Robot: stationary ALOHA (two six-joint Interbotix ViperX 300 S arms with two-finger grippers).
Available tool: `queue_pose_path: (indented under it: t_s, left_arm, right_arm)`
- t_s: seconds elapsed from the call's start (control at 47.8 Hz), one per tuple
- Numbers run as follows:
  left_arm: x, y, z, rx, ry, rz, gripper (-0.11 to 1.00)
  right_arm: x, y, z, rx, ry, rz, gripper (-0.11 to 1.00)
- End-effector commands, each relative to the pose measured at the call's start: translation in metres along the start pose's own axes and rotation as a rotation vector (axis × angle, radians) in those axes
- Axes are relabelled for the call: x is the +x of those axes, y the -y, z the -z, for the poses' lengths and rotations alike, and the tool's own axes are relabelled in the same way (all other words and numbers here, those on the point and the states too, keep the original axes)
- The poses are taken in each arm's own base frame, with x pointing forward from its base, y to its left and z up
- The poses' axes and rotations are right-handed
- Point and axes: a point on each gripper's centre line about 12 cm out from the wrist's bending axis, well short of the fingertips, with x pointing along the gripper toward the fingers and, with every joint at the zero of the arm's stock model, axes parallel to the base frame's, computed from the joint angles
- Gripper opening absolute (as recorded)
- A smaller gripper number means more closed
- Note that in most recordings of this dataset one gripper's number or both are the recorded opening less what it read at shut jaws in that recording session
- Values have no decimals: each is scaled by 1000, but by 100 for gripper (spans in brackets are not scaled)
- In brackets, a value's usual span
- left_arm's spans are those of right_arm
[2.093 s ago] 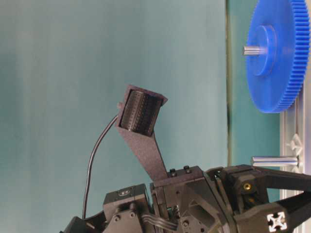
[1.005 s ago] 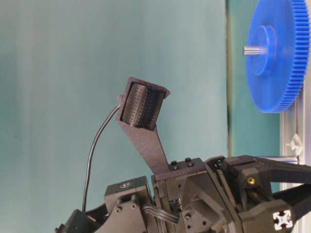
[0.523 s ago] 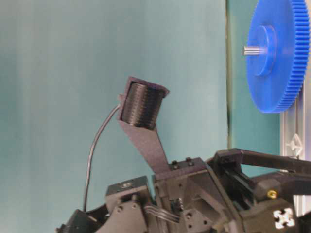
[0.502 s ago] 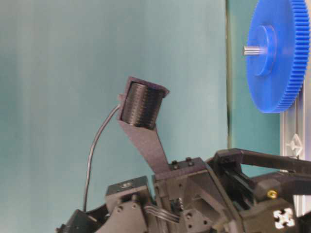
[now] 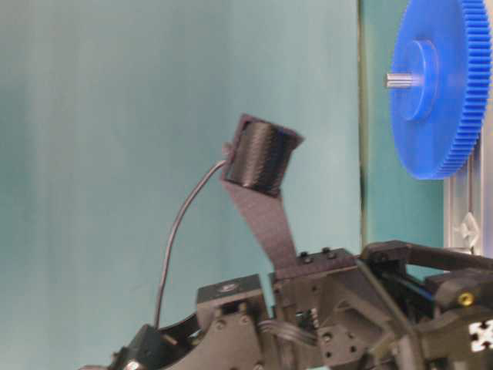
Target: Insert the small gear onto the shaft.
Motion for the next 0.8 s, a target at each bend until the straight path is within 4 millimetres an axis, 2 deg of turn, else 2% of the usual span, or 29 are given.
queue_pose_path:
  t_s: [0.0, 0.774]
  left_arm:
    - [-11, 3, -10, 2, 43, 5, 94]
    - [-2, 1, -9, 6, 25, 0, 94]
  right_arm:
    - [-1, 0, -4, 1, 14, 0, 4]
    - [-1, 0, -3, 2, 12, 0, 4]
